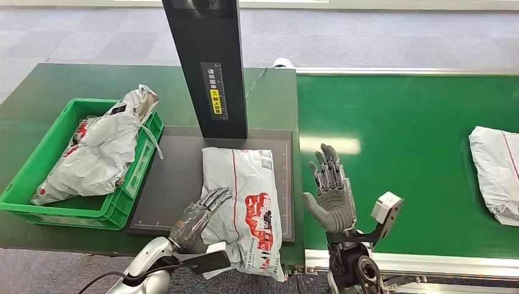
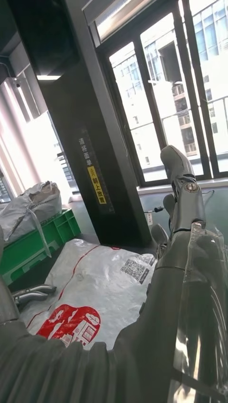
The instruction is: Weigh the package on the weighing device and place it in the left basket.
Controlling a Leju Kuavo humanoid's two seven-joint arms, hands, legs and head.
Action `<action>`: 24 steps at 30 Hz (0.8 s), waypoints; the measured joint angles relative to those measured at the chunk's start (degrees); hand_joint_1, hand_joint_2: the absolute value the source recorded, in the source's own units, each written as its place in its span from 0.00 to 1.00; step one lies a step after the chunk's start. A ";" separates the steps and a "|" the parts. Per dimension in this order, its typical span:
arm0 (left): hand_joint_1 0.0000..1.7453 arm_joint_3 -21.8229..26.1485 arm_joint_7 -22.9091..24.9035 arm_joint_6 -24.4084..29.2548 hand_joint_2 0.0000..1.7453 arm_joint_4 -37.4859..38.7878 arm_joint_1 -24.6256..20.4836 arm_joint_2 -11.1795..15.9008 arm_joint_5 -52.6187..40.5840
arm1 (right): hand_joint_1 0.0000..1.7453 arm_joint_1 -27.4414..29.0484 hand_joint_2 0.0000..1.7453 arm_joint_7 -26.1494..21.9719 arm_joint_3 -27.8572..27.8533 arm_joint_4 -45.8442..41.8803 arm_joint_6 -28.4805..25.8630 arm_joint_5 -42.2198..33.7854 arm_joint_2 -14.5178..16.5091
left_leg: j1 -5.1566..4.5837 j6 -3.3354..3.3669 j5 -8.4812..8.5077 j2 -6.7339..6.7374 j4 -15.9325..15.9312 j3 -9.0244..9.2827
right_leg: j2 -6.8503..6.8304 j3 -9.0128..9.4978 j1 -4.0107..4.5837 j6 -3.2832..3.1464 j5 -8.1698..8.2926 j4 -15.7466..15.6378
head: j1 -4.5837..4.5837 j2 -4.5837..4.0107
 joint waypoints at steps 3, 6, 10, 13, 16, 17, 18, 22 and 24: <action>0.00 -0.11 -0.01 0.02 1.00 -0.08 -0.08 0.04 0.01 | 0.00 0.06 1.00 0.01 -0.16 -0.05 -0.01 0.02 0.00 | 0.00 0.00 0.00 0.00 0.00 0.00 | 0.02 0.00 0.00 0.00 0.00 0.00 | 0.00 0.00; 0.00 -0.20 -0.01 0.02 1.00 -0.10 -0.15 0.07 0.01 | 0.00 0.14 1.00 0.01 -0.25 -0.10 -0.02 0.02 0.00 | 0.00 0.00 0.00 0.00 0.00 -0.01 | 0.02 0.00 0.00 0.00 0.00 0.00 | 0.00 0.00; 0.00 -0.23 -0.01 0.02 1.00 -0.11 -0.24 0.07 0.01 | 0.00 0.21 1.00 0.01 -0.33 -0.20 -0.02 0.08 0.01 | 0.00 0.00 0.00 0.00 0.00 -0.01 | 0.02 -0.01 0.00 0.00 0.00 0.00 | 0.00 0.00; 0.70 -0.24 -0.03 0.04 1.00 -0.11 -0.28 0.07 0.08 | 0.00 0.22 1.00 0.01 -0.38 -0.20 -0.02 0.09 0.01 | 0.00 0.00 0.00 0.00 0.00 -0.01 | 0.02 -0.01 0.00 0.00 0.00 0.00 | 0.00 0.00; 1.00 -0.26 -0.24 0.18 1.00 -0.11 -0.41 0.07 0.48 | 0.00 0.23 1.00 0.05 -0.44 -0.20 -0.02 0.16 0.01 | 0.00 0.00 0.00 0.00 0.00 -0.01 | 0.02 -0.01 0.00 0.00 0.00 0.00 | 0.00 0.00; 1.00 -0.26 -0.37 0.31 1.00 -0.14 -0.49 0.06 0.69 | 0.00 0.24 1.00 0.08 -0.45 -0.20 -0.02 0.22 0.01 | 0.00 0.00 0.00 0.00 0.00 -0.01 | 0.02 -0.01 0.00 0.00 0.00 0.00 | 0.00 0.00; 1.00 -0.26 -0.52 0.55 1.00 -0.19 -0.56 0.05 0.89 | 0.00 0.26 1.00 0.10 -0.46 -0.20 -0.01 0.31 0.00 | 0.00 0.00 0.00 0.01 0.00 -0.01 | 0.02 -0.01 0.00 0.00 0.00 0.00 | 0.00 0.00; 1.00 -0.24 -1.13 1.83 1.00 -0.65 -0.75 -0.06 1.67 | 0.00 0.36 1.00 0.11 -0.50 -0.20 0.08 0.72 0.00 | 0.00 0.00 0.00 0.01 0.00 -0.01 | 0.02 -0.01 0.00 0.00 0.00 0.00 | 0.01 0.00; 1.00 -0.23 -1.22 2.06 1.00 -0.86 -0.92 -0.12 1.73 | 0.00 0.38 1.00 0.11 -0.53 -0.20 0.12 0.78 0.00 | 0.00 0.00 0.00 0.01 0.00 -0.01 | 0.02 -0.01 0.00 0.00 0.00 0.00 | 0.01 0.00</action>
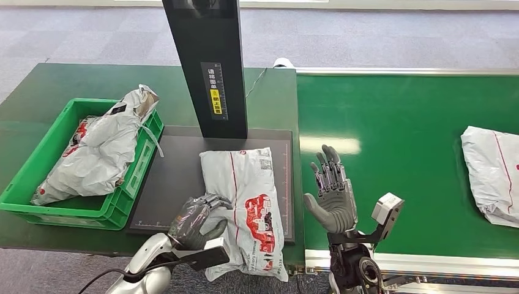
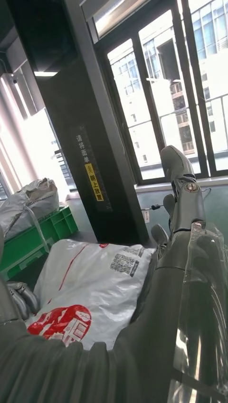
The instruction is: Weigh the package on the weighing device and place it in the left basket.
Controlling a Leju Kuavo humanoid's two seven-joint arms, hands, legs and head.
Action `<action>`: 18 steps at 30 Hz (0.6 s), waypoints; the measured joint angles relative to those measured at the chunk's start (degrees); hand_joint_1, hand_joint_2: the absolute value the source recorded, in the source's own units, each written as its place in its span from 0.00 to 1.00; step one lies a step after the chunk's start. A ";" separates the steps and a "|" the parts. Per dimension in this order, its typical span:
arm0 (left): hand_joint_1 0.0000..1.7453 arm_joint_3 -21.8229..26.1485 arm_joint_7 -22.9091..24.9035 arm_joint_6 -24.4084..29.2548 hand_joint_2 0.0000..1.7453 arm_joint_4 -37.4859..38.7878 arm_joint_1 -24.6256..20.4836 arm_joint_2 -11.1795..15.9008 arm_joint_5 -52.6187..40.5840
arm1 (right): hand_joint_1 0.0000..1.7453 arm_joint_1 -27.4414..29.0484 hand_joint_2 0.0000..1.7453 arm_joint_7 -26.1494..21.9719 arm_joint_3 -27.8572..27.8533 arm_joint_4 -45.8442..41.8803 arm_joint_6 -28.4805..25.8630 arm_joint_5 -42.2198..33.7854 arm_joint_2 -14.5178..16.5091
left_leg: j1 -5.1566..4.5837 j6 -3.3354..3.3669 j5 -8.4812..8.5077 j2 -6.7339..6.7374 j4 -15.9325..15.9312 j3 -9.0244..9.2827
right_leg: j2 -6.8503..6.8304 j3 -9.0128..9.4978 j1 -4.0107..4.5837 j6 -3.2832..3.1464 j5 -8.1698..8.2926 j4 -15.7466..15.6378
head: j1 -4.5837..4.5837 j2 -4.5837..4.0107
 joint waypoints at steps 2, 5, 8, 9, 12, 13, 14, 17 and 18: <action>1.00 -0.01 -0.01 -0.37 1.00 -0.08 -0.19 -0.07 -0.01 | 0.00 0.00 1.00 0.01 -0.07 0.00 0.03 0.03 0.00 | 0.00 0.00 0.00 0.00 0.00 0.00 | 0.00 0.00 0.00 0.00 0.00 0.00 | -0.01 0.00; 1.00 -0.34 -0.01 -1.59 1.00 0.12 -0.30 -0.33 -0.31 | 0.00 -0.11 1.00 0.05 -0.34 0.00 0.04 0.07 -0.01 | 0.00 0.00 -0.01 0.00 0.00 -0.01 | 0.00 0.00 0.00 0.00 0.00 0.00 | 0.01 0.00; 1.00 -0.96 -0.01 -1.57 1.00 0.97 -0.29 -0.86 -0.62 | 0.00 -0.31 1.00 0.11 -0.59 0.00 0.08 0.08 -0.02 | 0.00 0.00 -0.01 0.00 0.00 -0.02 | 0.00 0.00 0.00 0.00 0.00 0.00 | 0.00 0.00; 1.00 -1.12 -0.01 -1.40 1.00 1.33 -0.29 -1.03 -0.62 | 0.00 -0.39 1.00 0.13 -0.66 0.00 0.09 0.08 -0.02 | 0.00 0.00 -0.01 0.00 0.00 -0.02 | 0.00 0.00 0.00 0.00 0.00 0.00 | -0.01 0.00; 1.00 -1.50 -0.14 -0.81 1.00 2.39 -0.31 -1.34 -0.58 | 0.00 -0.72 1.00 0.15 -0.79 0.00 0.10 0.10 -0.03 | 0.00 0.00 -0.01 0.00 0.00 -0.01 | 0.00 0.01 0.00 0.00 0.00 0.00 | -0.01 0.00; 1.00 -1.56 -0.24 -0.61 1.00 2.72 -0.32 -1.42 -0.52 | 0.00 -0.80 1.00 0.16 -0.81 0.00 0.10 0.11 -0.04 | 0.00 0.00 -0.01 0.00 0.00 -0.01 | 0.00 0.01 0.00 0.00 0.00 0.00 | 0.00 0.00; 1.00 -1.59 -0.34 -0.39 1.00 3.04 -0.32 -1.49 -0.44 | 0.00 -0.84 1.00 0.16 -0.83 0.00 0.10 0.14 -0.04 | 0.00 0.00 -0.01 0.00 0.00 -0.01 | 0.00 0.01 0.00 0.00 0.00 0.00 | 0.00 0.00; 1.00 -1.60 -0.48 0.31 1.00 3.78 -0.32 -1.69 -0.27 | 0.00 -0.85 1.00 0.24 -0.87 0.00 0.12 0.28 -0.04 | 0.00 0.00 -0.01 0.00 0.00 0.00 | 0.00 0.02 0.00 0.00 0.00 0.00 | -0.01 0.00; 1.00 -1.60 -0.49 0.50 1.00 3.99 -0.33 -1.76 -0.27 | 0.00 -0.85 1.00 0.26 -0.89 0.00 0.16 0.33 -0.04 | 0.00 0.00 -0.01 0.00 0.00 0.00 | 0.00 0.03 0.00 0.00 0.00 0.00 | -0.01 0.00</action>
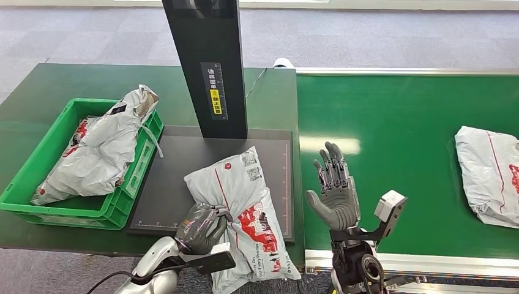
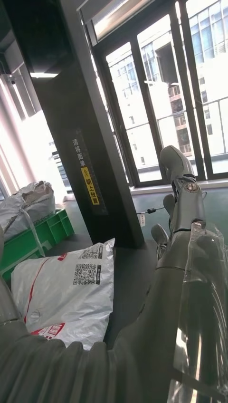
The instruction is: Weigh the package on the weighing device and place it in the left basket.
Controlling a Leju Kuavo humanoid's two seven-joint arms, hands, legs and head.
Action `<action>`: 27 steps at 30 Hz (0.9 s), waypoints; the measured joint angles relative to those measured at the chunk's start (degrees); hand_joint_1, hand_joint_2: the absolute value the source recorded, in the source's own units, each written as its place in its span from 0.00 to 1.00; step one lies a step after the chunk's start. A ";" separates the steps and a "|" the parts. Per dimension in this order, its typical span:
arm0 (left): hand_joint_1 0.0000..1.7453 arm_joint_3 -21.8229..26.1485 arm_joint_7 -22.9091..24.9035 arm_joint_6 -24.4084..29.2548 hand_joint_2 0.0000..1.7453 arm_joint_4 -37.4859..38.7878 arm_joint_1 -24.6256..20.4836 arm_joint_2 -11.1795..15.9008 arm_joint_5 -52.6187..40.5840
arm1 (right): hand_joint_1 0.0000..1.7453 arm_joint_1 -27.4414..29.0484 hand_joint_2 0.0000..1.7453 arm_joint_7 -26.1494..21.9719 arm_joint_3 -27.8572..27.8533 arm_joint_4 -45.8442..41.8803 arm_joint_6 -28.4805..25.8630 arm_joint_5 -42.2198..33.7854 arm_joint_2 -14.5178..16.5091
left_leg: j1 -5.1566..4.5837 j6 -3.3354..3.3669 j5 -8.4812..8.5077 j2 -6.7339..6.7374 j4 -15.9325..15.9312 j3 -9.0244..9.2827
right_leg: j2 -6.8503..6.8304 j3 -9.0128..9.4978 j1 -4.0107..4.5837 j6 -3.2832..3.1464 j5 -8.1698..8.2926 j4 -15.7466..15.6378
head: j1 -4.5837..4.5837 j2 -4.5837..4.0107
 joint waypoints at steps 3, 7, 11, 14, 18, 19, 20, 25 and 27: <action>1.00 0.00 -0.09 1.14 1.00 0.50 0.01 -0.19 -0.01 | 0.00 0.00 1.00 0.01 -0.04 0.00 0.13 0.09 0.00 | 0.00 0.00 0.00 0.00 0.00 0.00 | 0.00 0.01 0.00 0.00 0.00 0.00 | 0.01 0.00; 1.00 0.34 -1.05 4.36 1.00 0.39 0.25 -0.30 0.81 | 0.00 0.03 1.00 0.00 -0.16 0.00 0.13 0.09 0.00 | 0.00 0.00 0.00 0.01 0.00 0.00 | 0.00 0.00 0.00 0.00 0.00 0.00 | 0.01 0.00; 1.00 2.42 -3.20 8.87 1.00 -2.80 1.05 -0.21 4.58 | 0.00 0.11 1.00 -0.07 -0.35 0.02 0.12 0.09 -0.02 | 0.01 0.00 0.00 0.05 0.00 -0.01 | 0.01 -0.05 0.01 -0.01 0.00 0.00 | 0.00 0.00; 1.00 5.38 -6.12 12.83 1.00 -7.31 1.23 -0.07 9.75 | 0.00 0.02 1.00 -0.35 -0.44 0.11 -0.20 0.02 -0.03 | 0.02 -0.01 0.01 0.06 0.00 -0.04 | 0.02 -0.06 0.02 -0.01 0.01 0.01 | 0.01 0.00; 1.00 11.21 -10.83 16.47 1.00 -15.66 1.70 0.00 19.45 | 0.00 -0.53 1.00 -0.92 -0.45 0.73 -0.74 -0.58 -0.08 | 0.03 -0.01 0.01 0.08 0.00 -0.06 | 0.03 -0.08 0.03 -0.01 0.01 0.02 | 0.00 0.00; 1.00 12.68 -11.66 16.96 1.00 -17.75 1.84 0.00 21.01 | 0.00 -0.69 1.00 -0.97 -0.45 0.92 -0.86 -0.70 -0.08 | 0.03 -0.01 0.01 0.07 0.00 -0.07 | 0.03 -0.08 0.03 -0.01 0.01 0.02 | 0.01 0.00; 1.00 14.05 -12.39 17.38 1.00 -19.75 1.98 -0.01 22.18 | 0.00 -0.83 1.00 -0.99 -0.43 1.11 -0.99 -0.78 -0.09 | 0.03 -0.01 0.01 0.07 0.00 -0.08 | 0.02 -0.09 0.03 -0.01 0.01 0.02 | 0.01 0.00; 1.00 19.27 -16.06 19.37 1.00 -28.26 2.84 -0.24 25.97 | 0.00 -1.01 1.00 -1.10 -0.34 1.86 -1.57 -0.88 0.00 | 0.02 -0.01 0.01 0.07 0.00 -0.09 | 0.03 -0.09 0.02 -0.01 0.01 0.02 | 0.01 0.00; 1.00 20.62 -16.89 19.97 1.00 -30.70 3.15 -0.34 26.58 | 0.00 -0.99 1.00 -1.23 -0.35 2.01 -1.61 -0.84 0.13 | 0.02 0.00 0.01 0.07 0.00 -0.10 | 0.02 -0.10 0.02 -0.01 0.00 0.02 | 0.01 0.00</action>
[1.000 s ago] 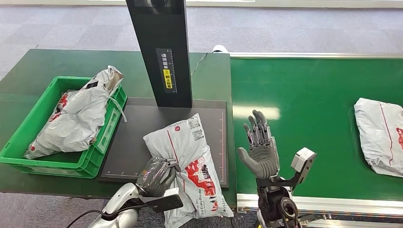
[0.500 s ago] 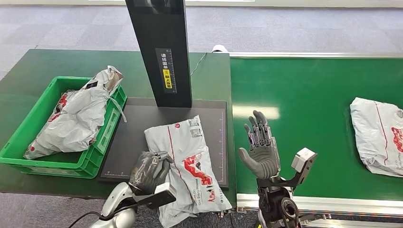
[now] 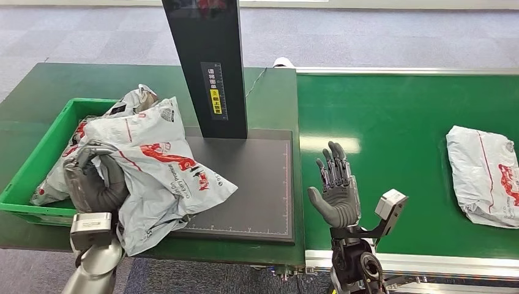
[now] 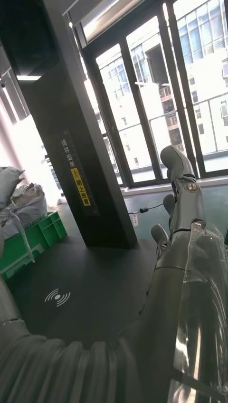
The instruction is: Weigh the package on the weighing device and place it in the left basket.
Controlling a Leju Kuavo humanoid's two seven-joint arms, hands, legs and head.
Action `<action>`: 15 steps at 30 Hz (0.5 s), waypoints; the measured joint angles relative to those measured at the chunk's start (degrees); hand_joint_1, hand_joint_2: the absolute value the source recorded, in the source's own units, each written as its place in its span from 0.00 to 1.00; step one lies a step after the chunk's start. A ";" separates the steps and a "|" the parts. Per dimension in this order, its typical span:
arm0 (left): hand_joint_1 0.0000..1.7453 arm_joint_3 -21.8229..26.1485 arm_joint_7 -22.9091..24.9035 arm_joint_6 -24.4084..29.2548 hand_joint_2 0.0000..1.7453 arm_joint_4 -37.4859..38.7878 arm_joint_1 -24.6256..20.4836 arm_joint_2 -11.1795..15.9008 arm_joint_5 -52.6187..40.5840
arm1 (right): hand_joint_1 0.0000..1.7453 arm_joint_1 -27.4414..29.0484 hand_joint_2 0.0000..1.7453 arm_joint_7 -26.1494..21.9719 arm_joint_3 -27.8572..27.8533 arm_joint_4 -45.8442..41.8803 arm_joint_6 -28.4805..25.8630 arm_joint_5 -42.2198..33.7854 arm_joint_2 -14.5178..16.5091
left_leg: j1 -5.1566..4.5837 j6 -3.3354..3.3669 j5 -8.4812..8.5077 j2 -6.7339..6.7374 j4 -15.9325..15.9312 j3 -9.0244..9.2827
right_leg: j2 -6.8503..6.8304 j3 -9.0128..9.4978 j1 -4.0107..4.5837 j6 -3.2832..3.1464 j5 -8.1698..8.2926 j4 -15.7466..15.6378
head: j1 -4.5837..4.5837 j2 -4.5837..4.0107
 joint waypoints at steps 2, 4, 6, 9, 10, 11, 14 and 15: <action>1.00 0.99 -0.51 0.42 1.00 -1.89 0.18 -0.09 0.49 | 0.00 0.04 1.00 -0.14 0.00 0.07 -0.03 0.11 0.21 | 0.00 0.00 0.00 0.00 0.00 0.00 | 0.00 -0.01 0.00 0.00 0.00 0.00 | 0.00 0.00; 1.00 1.83 -0.74 0.58 1.00 -3.30 0.10 -0.11 1.25 | 0.00 0.13 1.00 -0.24 -0.01 0.13 -0.07 0.25 0.45 | 0.00 0.00 0.00 0.00 0.00 0.00 | 0.00 -0.03 0.00 0.00 0.00 0.00 | -0.01 0.00; 1.00 2.68 -0.70 0.69 1.00 -4.46 -0.40 -0.10 2.08 | 0.00 0.30 1.00 -0.31 -0.04 0.15 -0.10 0.37 0.65 | 0.00 -0.01 0.00 0.00 0.00 0.01 | 0.00 -0.04 0.01 0.00 0.00 0.00 | 0.00 0.00; 1.00 4.26 -0.03 1.04 1.00 -5.95 -2.23 0.06 3.29 | 0.00 0.69 1.00 -0.35 -0.07 0.15 -0.25 0.44 0.92 | 0.01 -0.01 0.02 0.00 0.00 0.01 | 0.00 -0.04 0.01 -0.01 0.01 0.00 | 0.00 0.00; 1.00 4.94 0.34 1.24 1.00 -6.35 -3.10 0.18 3.74 | 0.00 0.83 1.00 -0.36 -0.08 0.14 -0.37 0.45 0.99 | 0.02 -0.02 0.02 0.00 0.00 0.01 | 0.00 -0.03 0.02 -0.01 0.01 0.00 | 0.00 0.00; 1.00 5.69 0.74 1.47 1.00 -6.67 -4.05 0.30 4.12 | 0.00 0.99 1.00 -0.38 -0.09 0.15 -0.50 0.46 1.06 | 0.02 -0.02 0.02 0.00 0.00 0.01 | 0.00 -0.03 0.02 -0.01 0.01 0.00 | 0.00 0.00; 1.00 8.19 2.32 1.97 1.00 -7.10 -7.03 0.76 4.71 | 0.00 1.46 1.00 -0.41 -0.11 0.15 -0.80 0.51 1.24 | 0.02 -0.03 0.03 0.00 0.00 0.00 | 0.00 -0.03 0.02 -0.01 0.01 0.01 | -0.01 0.00; 1.00 9.10 3.09 2.09 1.00 -7.13 -8.03 0.93 4.75 | 0.00 1.62 1.00 -0.42 -0.11 0.14 -0.85 0.53 1.27 | 0.02 -0.03 0.03 0.00 0.00 0.00 | 0.00 -0.03 0.03 -0.01 0.01 0.01 | 0.01 0.00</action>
